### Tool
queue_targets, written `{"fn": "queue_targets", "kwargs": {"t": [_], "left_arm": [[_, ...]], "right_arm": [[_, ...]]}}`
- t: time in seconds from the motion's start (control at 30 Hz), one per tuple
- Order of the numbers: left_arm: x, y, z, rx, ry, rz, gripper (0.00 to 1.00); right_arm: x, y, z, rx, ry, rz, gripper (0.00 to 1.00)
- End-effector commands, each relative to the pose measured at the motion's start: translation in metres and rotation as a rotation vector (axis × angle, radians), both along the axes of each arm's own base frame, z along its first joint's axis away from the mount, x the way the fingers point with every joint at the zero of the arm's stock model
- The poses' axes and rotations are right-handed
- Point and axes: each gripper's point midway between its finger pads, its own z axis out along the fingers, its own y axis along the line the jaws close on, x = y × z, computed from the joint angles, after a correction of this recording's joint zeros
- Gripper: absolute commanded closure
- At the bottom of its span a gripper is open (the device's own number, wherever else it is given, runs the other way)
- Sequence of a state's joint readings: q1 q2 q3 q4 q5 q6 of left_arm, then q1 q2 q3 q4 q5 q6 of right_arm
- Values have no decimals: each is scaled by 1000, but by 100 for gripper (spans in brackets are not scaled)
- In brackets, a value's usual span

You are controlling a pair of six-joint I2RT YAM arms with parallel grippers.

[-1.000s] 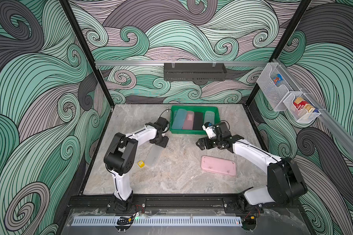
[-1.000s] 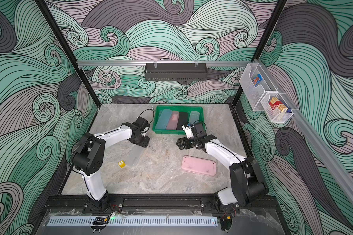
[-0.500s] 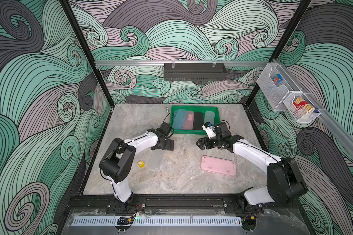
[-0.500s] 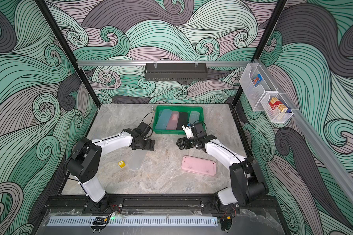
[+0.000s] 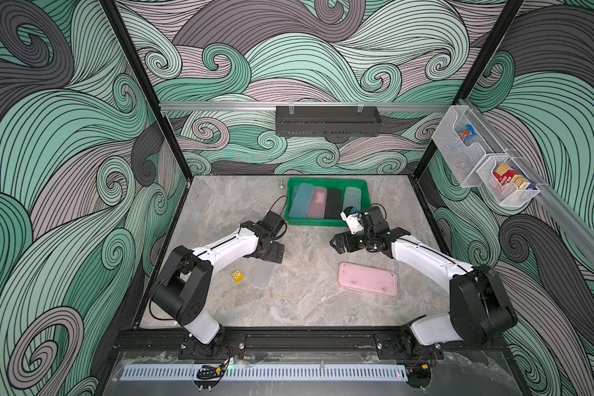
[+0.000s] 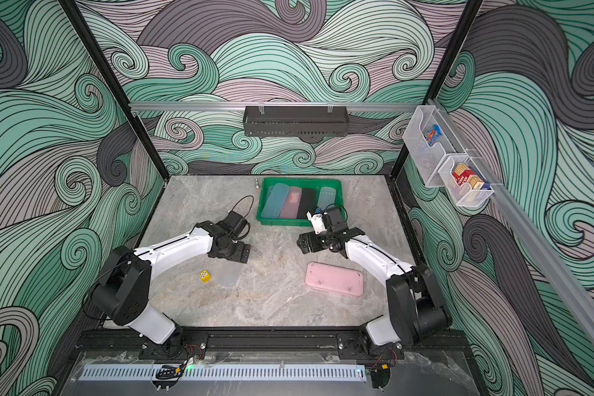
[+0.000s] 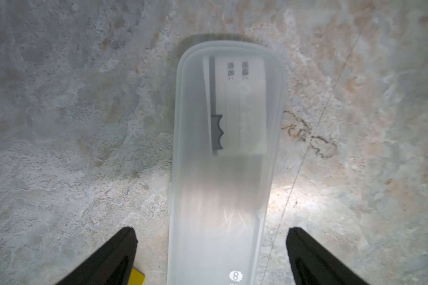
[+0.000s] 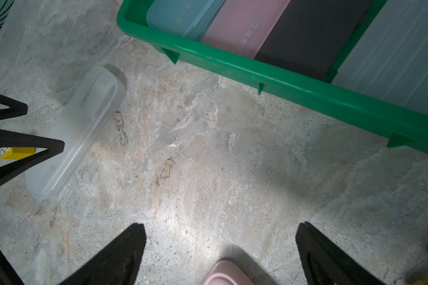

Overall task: Put the pencil case into the storage box
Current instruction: Pick up the pencil case from the center of the board.

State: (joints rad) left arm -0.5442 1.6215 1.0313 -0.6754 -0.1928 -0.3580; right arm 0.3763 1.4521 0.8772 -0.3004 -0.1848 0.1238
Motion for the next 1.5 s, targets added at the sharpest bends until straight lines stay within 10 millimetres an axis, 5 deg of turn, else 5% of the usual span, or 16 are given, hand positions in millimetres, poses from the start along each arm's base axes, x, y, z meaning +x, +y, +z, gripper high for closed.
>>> {"fn": "queue_targets", "kwargs": {"t": [0.0,0.6,0.83,1.03,1.47], "left_arm": [[0,5,-6,44,19,-13,1],[-10,-10,-39,39,91,-36,2],[-13,-12,-41,25,96,-25,39],[-12,-11,-32,39,88,-22,37],[3,-12,24,51,17,-44,36]], "right_arm": [[0,-1,7,7,-23,-8,1],[0,-1,7,1,-26,-9,1],[0,-2,7,0,-28,-11,1],[0,-2,8,-2,-31,-11,1],[1,-6,9,-12,-41,-23,1]]}}
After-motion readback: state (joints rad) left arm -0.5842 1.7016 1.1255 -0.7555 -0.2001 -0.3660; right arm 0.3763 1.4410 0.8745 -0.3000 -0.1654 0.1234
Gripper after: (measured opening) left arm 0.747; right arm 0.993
